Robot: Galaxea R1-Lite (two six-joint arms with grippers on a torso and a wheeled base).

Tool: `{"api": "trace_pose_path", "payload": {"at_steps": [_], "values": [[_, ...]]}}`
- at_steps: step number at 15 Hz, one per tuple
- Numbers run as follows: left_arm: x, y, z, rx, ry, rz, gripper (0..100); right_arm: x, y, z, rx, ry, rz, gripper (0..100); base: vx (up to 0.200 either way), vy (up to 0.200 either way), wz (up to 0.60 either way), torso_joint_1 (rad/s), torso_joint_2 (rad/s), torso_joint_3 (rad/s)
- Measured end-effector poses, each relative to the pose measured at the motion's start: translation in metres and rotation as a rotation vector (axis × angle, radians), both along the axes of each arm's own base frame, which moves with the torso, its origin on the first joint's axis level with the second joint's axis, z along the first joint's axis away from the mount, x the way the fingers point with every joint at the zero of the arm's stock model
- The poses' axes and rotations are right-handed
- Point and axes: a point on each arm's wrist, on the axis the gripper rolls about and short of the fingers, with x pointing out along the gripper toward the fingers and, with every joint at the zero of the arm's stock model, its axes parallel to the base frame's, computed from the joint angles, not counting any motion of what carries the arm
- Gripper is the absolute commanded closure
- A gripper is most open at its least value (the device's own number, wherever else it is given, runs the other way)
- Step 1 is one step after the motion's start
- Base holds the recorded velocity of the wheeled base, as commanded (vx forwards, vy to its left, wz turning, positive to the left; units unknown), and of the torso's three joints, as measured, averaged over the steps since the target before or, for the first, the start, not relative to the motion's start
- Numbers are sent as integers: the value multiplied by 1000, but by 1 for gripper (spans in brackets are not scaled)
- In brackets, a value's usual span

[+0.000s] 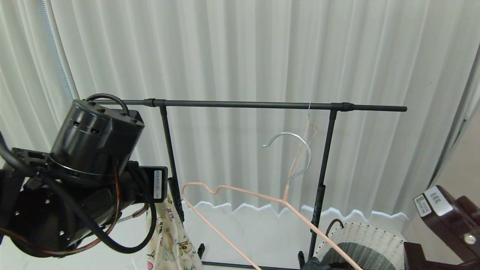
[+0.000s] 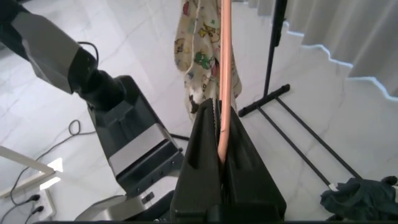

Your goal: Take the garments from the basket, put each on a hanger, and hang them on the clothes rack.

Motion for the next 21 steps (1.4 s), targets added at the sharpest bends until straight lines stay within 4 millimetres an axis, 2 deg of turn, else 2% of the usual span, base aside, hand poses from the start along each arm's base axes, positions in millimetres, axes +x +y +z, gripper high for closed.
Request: {"api": "trace_pose_path", "payload": {"at_steps": [3,7,15,21], "values": [[9,2,-2,20,-3,49,100,-3,-4,5,27,4,27,100,0,0,0,0,0,0],[10,-1,-2,20,-2,40,100,-4,-3,10,53,13,84,100,0,0,0,0,0,0],[-4,-15,5,-2,-27,-39,100,2,9,-1,-4,32,68,100,0,0,0,0,0,0],[-25,-31,11,-16,-44,-158,100,8,20,3,0,24,60,100,0,0,0,0,0,0]]}}
